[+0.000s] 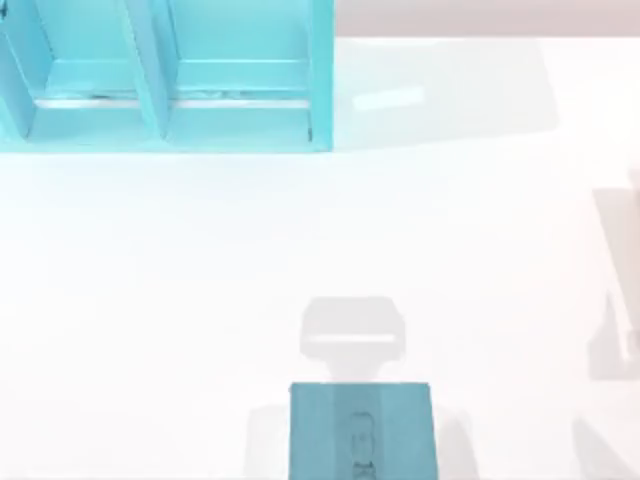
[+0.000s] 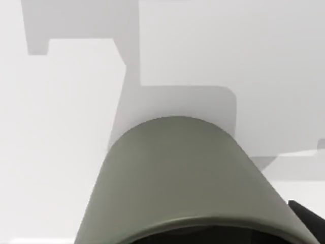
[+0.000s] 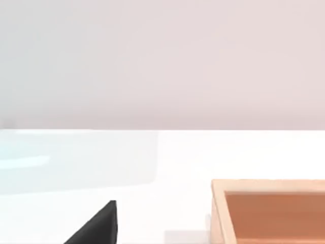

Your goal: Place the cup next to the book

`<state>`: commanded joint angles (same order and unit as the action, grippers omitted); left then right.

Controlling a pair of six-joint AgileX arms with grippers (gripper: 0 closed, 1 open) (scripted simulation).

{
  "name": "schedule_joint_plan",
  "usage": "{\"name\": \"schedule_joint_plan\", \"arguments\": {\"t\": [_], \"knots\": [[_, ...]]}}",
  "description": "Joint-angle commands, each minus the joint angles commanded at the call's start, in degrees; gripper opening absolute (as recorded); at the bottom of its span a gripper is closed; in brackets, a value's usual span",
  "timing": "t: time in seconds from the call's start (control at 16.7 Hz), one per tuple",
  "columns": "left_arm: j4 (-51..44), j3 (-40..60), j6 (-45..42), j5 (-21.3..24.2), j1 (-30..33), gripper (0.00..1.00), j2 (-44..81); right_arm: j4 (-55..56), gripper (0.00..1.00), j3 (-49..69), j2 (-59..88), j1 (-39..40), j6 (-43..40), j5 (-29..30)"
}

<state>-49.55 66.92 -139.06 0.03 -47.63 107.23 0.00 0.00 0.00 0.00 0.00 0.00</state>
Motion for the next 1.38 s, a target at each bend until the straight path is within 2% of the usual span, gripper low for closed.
{"name": "schedule_joint_plan", "arguments": {"t": [0.42, 0.84, 0.96, 1.14, 1.38], "knots": [[-10.6, 6.6, 0.1, -0.1, 0.1, 0.00, -3.8, 0.0, 1.00, 0.0, 0.0, 0.0, 0.0, 0.0], [-10.3, 6.7, 1.3, -0.1, 0.7, 0.00, -4.4, 0.0, 1.00, 0.0, 0.0, 0.0, 0.0, 0.0], [-9.9, 7.1, 4.9, -0.4, 3.0, 0.00, -6.0, 0.0, 1.00, 0.0, 0.0, 0.0, 0.0, 0.0], [-10.3, 7.5, 14.8, -0.9, 9.3, 0.00, -8.0, 0.0, 1.00, 0.0, 0.0, 0.0, 0.0, 0.0], [-12.5, 7.2, 35.0, -1.3, 23.1, 0.00, -9.7, 0.0, 1.00, 0.0, 0.0, 0.0, 0.0, 0.0]]}}
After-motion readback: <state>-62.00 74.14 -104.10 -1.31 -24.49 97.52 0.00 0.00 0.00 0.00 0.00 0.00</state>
